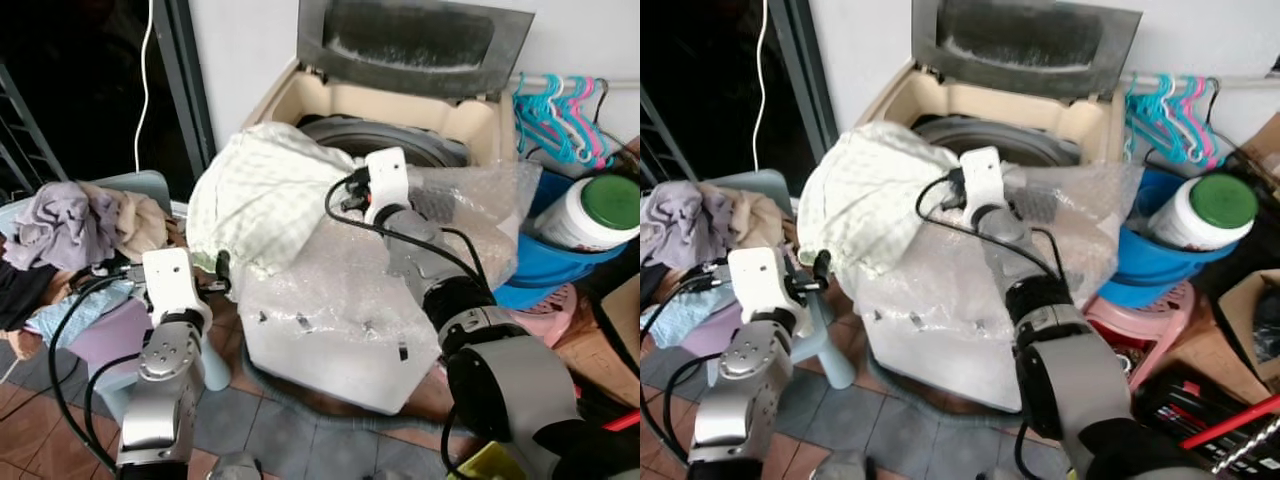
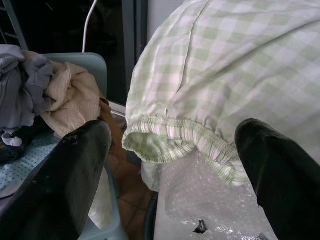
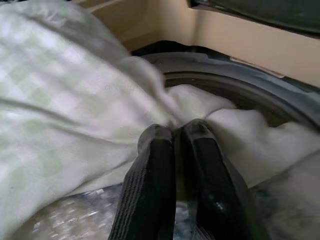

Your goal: Clothes washing

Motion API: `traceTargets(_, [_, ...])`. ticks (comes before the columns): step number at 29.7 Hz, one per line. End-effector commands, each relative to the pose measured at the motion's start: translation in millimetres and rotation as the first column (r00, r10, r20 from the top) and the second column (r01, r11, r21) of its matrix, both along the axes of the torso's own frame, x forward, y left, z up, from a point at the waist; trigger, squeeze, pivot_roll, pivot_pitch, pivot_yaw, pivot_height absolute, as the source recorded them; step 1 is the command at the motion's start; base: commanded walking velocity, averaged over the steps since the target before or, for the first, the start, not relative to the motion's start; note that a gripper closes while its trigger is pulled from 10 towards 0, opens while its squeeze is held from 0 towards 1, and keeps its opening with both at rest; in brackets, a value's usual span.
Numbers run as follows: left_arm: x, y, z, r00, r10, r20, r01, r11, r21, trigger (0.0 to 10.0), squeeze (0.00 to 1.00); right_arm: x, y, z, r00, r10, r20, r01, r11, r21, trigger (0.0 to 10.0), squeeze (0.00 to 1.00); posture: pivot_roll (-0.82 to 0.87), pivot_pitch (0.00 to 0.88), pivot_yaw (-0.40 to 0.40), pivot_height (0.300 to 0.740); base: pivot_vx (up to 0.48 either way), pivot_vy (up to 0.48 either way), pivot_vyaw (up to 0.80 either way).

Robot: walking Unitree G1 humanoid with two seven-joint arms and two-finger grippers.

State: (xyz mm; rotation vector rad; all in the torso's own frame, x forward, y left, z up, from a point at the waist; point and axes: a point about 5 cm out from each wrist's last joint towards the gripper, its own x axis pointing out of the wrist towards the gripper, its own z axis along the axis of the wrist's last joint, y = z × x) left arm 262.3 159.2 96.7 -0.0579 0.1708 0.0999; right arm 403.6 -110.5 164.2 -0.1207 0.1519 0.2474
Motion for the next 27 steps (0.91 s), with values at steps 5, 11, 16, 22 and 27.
traceTargets(5, [3.8, -3.1, 0, 1.0, -0.016, -0.001, 0.016, 1.0, 0.004, 10.0, 0.0, 20.6, -44.0, 82, 0.966, -0.153, 0.209, 0.144, 0.988, 0.059, 0.0, 0.0, 0.0, 0.0, -0.026, 0.74, 0.0, 0.0, 0.0])
traceTargets(11, [3.7, -3.9, -2, 1.0, -0.009, -0.001, 0.009, 1.0, 0.002, 10.0, 0.0, 21.3, -81.0, 152, 0.88, -0.299, 0.37, 0.262, 0.954, 0.146, 0.0, 0.0, 0.0, 0.0, -0.037, 0.74, 0.0, 0.0, 0.0])
traceTargets(16, [3.2, -3.4, -2, 1.0, -0.004, -0.004, 0.004, 1.0, 0.002, 10.0, 0.0, 20.9, -79.0, 150, 0.895, -0.229, 0.384, 0.204, 0.973, 0.105, 2.4, 0.0, 0.0, 0.0, -0.037, 0.74, 0.0, 0.0, 0.0])
traceTargets(22, [0.4, 12.3, 1, 0.996, 0.089, 0.007, -0.089, 0.995, 0.039, 10.0, 0.0, 3.0, -44.8, 82, 0.906, 0.176, 0.386, -0.179, 0.983, -0.029, 10.0, 1.0, 0.01, 0.0, -0.009, 0.74, 0.0, 0.0, 0.0])
traceTargets(27, [4.5, 12.5, 10, 0.999, 0.042, 0.021, -0.043, 0.998, 0.04, 10.0, 0.0, -19.7, -37.0, 50, 0.878, 0.25, 0.407, -0.219, 0.968, -0.121, 10.0, 1.0, 0.0, 0.0, 0.037, 0.74, 0.0, 0.0, 0.22])
